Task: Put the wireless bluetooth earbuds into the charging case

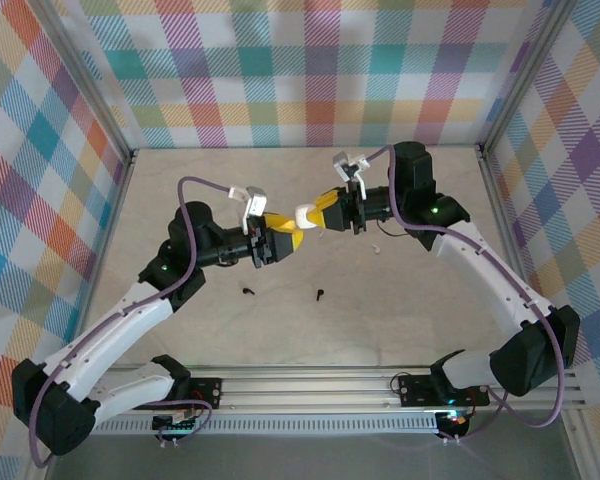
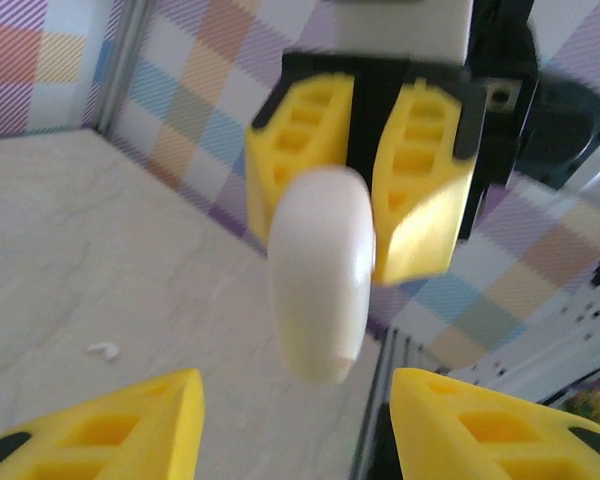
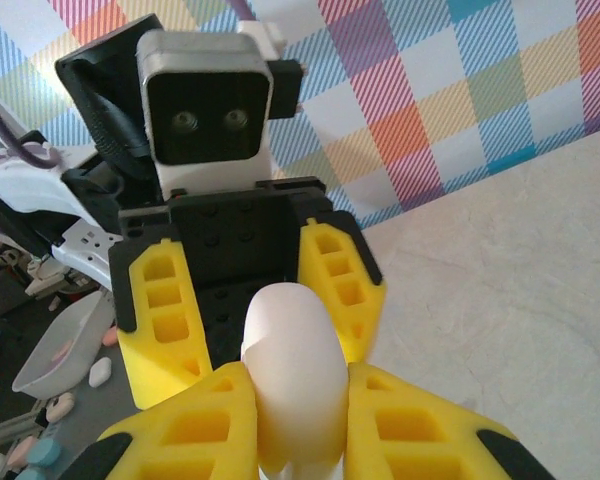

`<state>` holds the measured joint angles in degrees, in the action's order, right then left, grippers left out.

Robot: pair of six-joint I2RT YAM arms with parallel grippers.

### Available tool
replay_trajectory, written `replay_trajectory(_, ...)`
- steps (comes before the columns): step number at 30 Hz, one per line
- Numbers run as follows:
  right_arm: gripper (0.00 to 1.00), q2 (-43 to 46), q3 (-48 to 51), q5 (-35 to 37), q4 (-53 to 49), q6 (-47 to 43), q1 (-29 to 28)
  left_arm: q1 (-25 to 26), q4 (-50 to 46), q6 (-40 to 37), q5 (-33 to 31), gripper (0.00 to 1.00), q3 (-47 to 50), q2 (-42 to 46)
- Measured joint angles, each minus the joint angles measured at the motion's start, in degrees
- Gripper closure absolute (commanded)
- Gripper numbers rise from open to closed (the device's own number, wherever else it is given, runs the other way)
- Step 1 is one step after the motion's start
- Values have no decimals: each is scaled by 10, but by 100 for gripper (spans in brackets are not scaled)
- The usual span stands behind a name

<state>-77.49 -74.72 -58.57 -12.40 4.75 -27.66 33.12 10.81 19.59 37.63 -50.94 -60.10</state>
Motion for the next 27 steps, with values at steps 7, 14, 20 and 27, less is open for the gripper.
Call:
replay_trajectory(7,81,22,20,-8,34,35,0,-7,117,65,30,55,7,-22)
replay_trajectory(14,82,39,21,-4,64,58,0,-7,155,88,46,54,9,-27)
replay_trajectory(20,82,40,24,-2,69,73,0,-6,172,96,60,58,9,-39)
replay_trajectory(27,82,39,27,1,72,90,1,-6,183,98,69,62,9,-48)
